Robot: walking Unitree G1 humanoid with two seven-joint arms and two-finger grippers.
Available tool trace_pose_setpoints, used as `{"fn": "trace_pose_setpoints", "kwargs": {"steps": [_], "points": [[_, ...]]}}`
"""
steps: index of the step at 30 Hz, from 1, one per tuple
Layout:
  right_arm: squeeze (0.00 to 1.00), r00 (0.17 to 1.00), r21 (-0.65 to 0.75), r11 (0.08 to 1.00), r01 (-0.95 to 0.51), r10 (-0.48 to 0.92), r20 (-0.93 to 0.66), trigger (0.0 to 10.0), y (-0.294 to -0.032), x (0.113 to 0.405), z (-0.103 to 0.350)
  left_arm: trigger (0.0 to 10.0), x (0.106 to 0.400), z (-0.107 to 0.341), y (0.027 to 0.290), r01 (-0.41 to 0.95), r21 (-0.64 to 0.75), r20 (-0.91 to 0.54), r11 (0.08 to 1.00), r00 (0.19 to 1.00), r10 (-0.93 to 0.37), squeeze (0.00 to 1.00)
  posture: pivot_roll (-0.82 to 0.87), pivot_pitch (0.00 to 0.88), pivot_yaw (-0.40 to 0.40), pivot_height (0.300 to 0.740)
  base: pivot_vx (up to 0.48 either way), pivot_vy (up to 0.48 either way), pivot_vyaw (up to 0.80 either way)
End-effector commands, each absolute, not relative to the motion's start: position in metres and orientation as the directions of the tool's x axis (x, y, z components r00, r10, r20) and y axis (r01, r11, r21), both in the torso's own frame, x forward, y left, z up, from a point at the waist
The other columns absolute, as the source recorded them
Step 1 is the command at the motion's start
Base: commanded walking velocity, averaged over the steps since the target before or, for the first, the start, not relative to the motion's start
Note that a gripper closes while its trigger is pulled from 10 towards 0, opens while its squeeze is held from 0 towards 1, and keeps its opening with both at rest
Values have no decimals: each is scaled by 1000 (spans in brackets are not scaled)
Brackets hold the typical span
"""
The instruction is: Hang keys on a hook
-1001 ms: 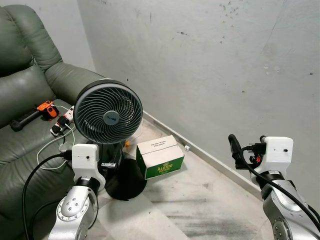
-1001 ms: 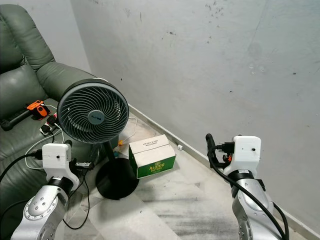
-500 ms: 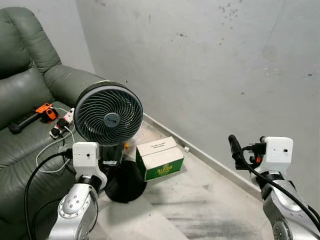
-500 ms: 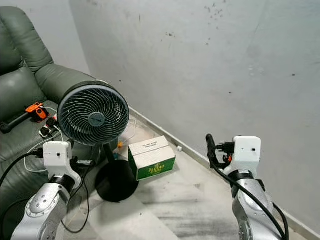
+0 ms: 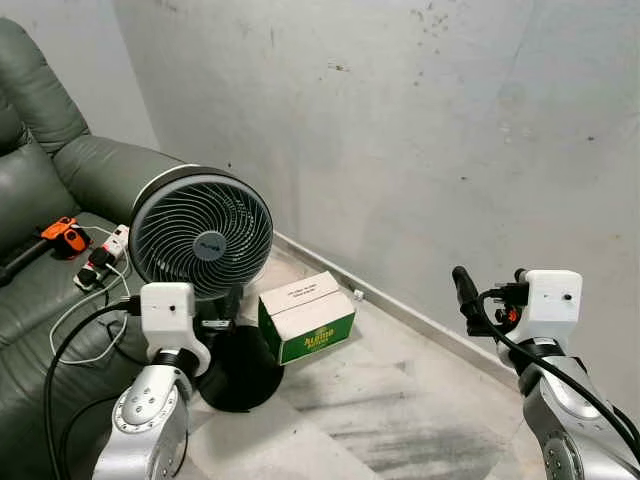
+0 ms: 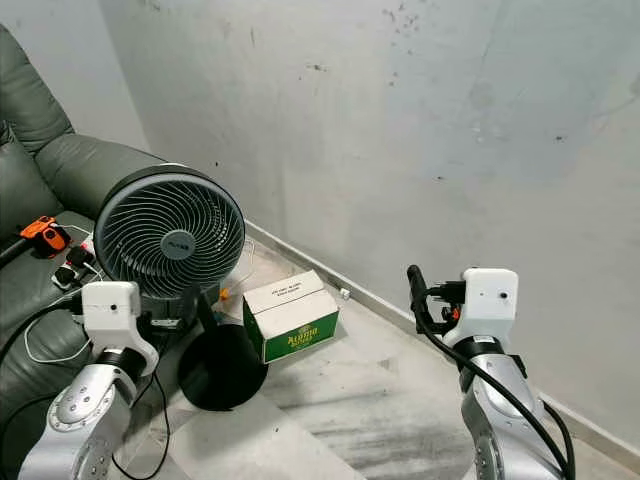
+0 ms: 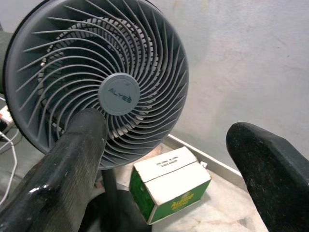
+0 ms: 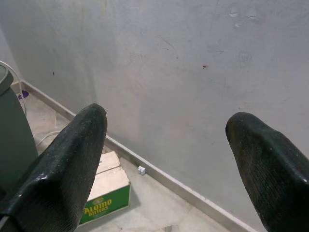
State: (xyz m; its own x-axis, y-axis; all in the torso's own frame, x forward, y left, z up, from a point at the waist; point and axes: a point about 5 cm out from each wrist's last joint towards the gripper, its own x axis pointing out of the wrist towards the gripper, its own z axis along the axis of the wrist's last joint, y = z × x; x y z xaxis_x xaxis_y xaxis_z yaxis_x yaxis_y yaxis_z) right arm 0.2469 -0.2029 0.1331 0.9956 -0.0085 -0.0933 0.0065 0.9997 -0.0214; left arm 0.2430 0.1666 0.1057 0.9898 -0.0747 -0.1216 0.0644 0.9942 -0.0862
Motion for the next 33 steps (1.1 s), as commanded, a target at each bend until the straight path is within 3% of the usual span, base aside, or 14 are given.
{"fn": "trace_pose_setpoints", "kwargs": {"steps": [1,8,33], "points": [[0,996,-14,1000,2,-3,-93,10000,-202,247,133,10000,243,104,167,60,-88,-138,994,988,-72,0,-37,60,18,740,0,0,0],[0,995,-9,1000,0,-1,-96,10000,-201,248,133,10000,244,104,168,62,-85,-139,995,988,-73,0,-36,59,21,740,0,0,0],[0,995,-6,1000,7,-8,-103,10000,-200,249,132,10000,246,107,163,110,-108,-138,988,982,-125,0,-35,60,30,740,0,0,-800]]}}
